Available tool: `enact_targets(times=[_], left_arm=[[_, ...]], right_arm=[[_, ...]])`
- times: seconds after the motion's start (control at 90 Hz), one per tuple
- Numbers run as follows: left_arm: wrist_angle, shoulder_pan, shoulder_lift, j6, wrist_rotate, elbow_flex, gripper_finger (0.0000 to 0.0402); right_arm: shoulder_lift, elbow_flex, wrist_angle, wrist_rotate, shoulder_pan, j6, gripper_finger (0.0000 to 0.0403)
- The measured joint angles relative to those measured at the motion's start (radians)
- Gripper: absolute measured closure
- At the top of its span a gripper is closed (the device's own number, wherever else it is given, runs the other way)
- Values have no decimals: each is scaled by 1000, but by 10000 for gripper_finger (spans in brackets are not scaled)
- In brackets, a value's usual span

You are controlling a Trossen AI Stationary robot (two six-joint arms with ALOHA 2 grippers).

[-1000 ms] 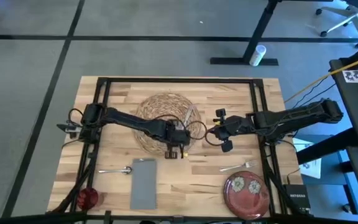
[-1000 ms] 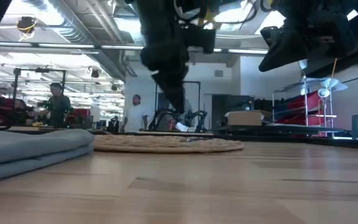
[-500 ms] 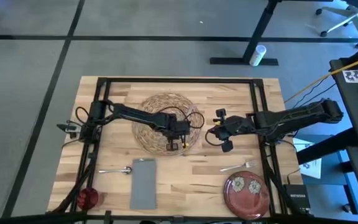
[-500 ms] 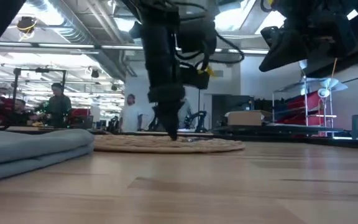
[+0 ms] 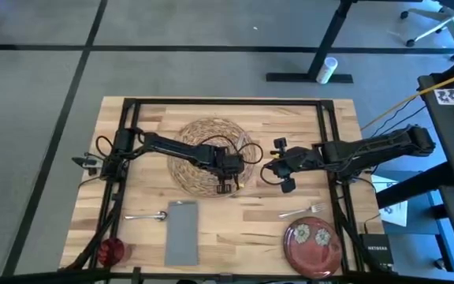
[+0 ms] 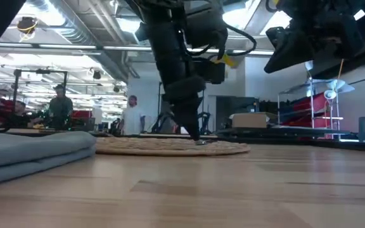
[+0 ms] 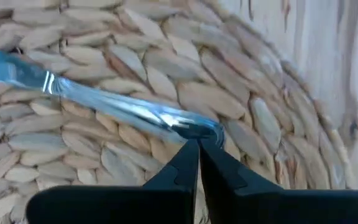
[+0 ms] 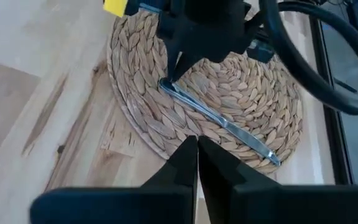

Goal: Set table place
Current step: Move the brown placemat to the center of the table

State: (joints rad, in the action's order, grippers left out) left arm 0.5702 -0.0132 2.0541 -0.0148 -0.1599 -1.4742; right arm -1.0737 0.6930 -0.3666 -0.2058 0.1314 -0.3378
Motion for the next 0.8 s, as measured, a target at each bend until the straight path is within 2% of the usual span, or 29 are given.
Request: enact_targets(times=[0.2, 0.367, 0.8], left_arm=[[14, 0, 0, -2, -3, 0, 402], [43, 5, 0, -10, -77, 0, 402], [26, 28, 13, -11, -48, -1, 402]], right_arm=[[0, 0, -2, 0, 0, 0, 403], [0, 0, -1, 0, 0, 0, 403], [0, 0, -2, 0, 0, 0, 403]])
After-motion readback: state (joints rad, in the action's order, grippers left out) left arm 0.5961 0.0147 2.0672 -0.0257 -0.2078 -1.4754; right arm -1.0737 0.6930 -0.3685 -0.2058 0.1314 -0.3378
